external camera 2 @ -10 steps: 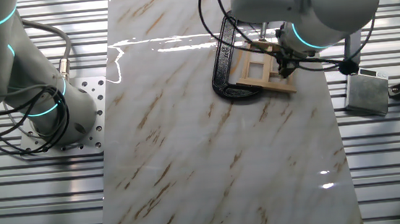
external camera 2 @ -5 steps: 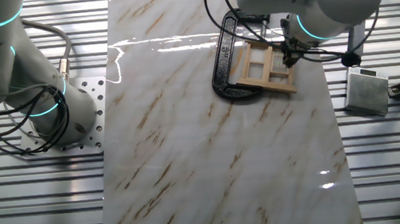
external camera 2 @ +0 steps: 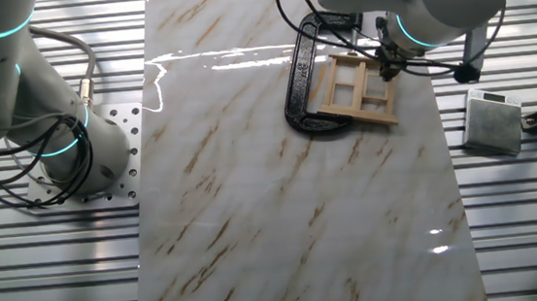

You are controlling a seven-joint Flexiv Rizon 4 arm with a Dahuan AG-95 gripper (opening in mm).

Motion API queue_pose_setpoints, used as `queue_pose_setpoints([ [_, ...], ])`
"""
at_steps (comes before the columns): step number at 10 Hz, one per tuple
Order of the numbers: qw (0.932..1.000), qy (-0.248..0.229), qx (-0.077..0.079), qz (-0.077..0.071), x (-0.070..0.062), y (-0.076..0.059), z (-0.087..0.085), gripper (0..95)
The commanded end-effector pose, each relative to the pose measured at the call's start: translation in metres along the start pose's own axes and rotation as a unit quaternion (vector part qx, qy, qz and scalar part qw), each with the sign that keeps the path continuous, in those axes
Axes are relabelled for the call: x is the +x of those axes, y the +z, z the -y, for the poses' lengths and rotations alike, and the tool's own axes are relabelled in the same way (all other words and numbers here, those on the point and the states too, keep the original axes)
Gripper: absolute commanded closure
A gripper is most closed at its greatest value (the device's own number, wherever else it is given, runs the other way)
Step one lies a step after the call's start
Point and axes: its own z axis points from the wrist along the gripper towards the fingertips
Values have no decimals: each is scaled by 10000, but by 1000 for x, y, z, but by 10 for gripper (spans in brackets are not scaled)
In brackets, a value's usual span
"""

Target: Close a sliding window

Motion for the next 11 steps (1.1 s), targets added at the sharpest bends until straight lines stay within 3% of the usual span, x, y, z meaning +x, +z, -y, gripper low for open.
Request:
queue_pose_setpoints([
  [1, 10000, 3, 14, 11, -1, 3, -1, 190],
  [11, 10000, -7, 40, -2, 5, 16, 0, 190],
])
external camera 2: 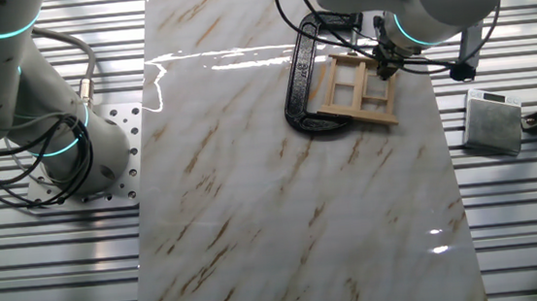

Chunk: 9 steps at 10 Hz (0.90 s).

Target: Close a sliding window

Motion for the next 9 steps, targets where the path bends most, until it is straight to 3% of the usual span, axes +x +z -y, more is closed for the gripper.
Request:
queue_pose_setpoints([
  [1, 10000, -11, 7, 8, 2, 2, 2, 190],
  [9, 10000, -51, 37, 23, 4, 8, 9, 190],
])
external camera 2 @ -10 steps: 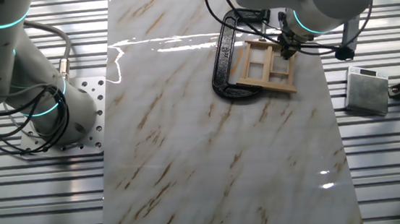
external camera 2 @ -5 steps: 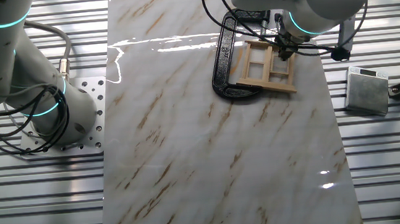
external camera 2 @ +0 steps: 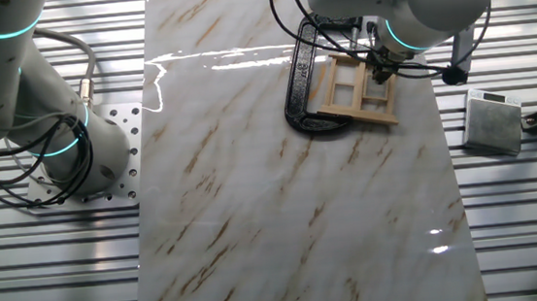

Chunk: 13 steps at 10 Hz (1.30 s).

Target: Close a sliding window

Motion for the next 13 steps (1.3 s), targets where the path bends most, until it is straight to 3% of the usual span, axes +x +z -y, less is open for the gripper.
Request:
queue_pose_setpoints([
  [1, 10000, 2, 16, -2, 0, 0, 1, 190],
  [13, 9999, -112, 23, -36, 1, -9, 17, 190],
])
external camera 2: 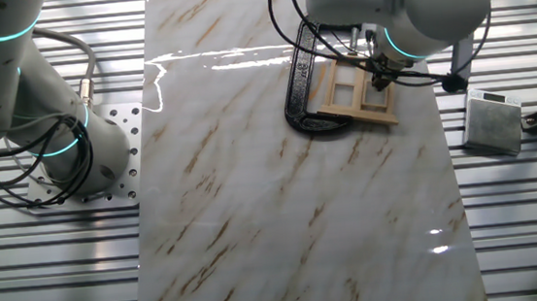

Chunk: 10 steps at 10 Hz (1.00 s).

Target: Close a sliding window

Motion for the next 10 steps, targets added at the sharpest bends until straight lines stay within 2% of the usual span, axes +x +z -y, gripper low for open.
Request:
queue_pose_setpoints([
  [1, 10000, -31, -11, -26, 0, -3, 4, 190],
  [10, 9997, -185, 12, -149, 1, -18, 22, 190],
])
